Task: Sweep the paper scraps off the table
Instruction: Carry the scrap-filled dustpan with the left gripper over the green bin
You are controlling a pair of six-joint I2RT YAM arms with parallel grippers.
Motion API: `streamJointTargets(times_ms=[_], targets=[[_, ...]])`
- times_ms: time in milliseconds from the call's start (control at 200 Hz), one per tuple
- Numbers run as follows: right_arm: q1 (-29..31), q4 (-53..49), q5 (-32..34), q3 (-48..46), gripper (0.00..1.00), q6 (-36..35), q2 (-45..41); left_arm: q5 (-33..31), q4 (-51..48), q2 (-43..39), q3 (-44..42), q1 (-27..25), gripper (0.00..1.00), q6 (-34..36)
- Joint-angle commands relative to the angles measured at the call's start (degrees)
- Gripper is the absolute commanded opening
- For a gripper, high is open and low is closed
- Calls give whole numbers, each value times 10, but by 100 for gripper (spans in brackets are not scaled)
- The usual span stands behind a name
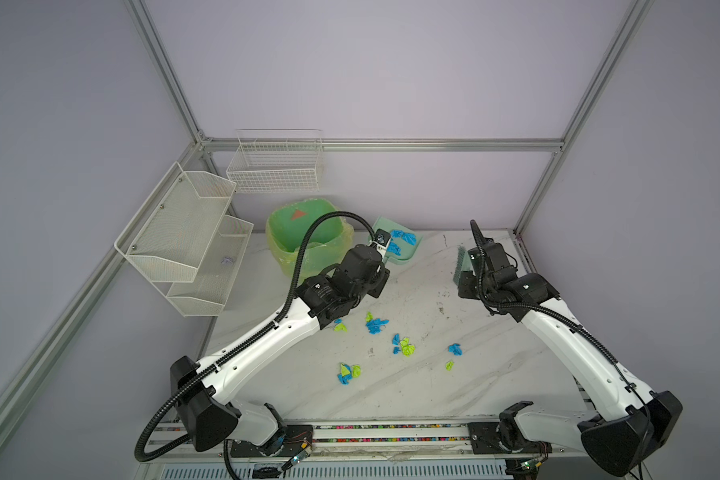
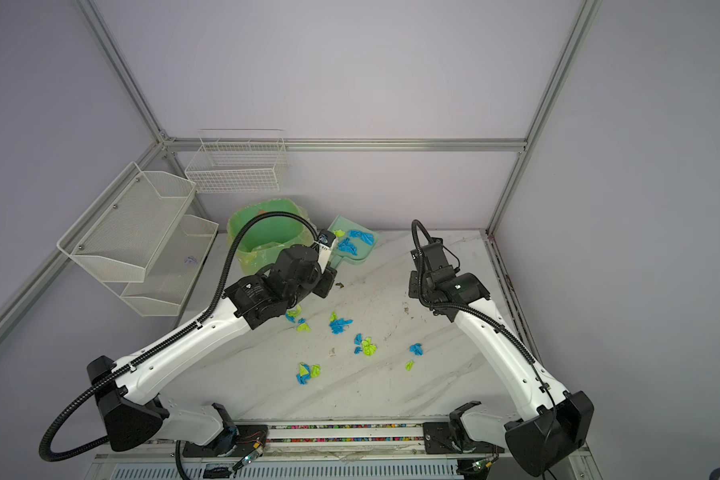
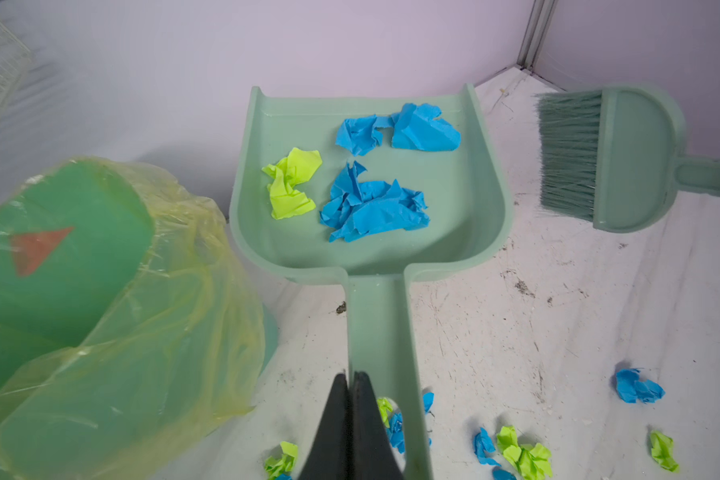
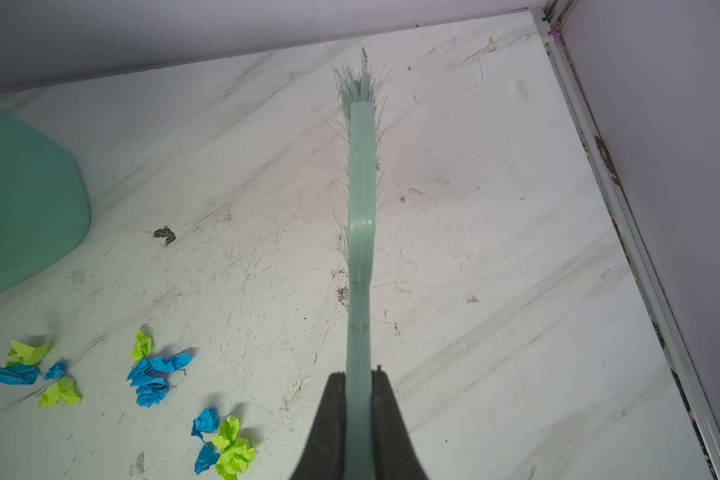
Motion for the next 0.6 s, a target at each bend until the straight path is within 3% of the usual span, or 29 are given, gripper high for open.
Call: streamJointTargets(times_ms=[0, 230, 595], targets=[[-4, 19, -1, -10, 0, -4, -15, -17, -11, -20, 55, 24, 0, 19], [-4, 34, -17, -26, 0, -3, -21, 30, -56, -17, 118, 101, 0, -1], [-4, 56, -30, -50, 0, -4, -28, 13, -127, -5, 179, 210, 0, 54]])
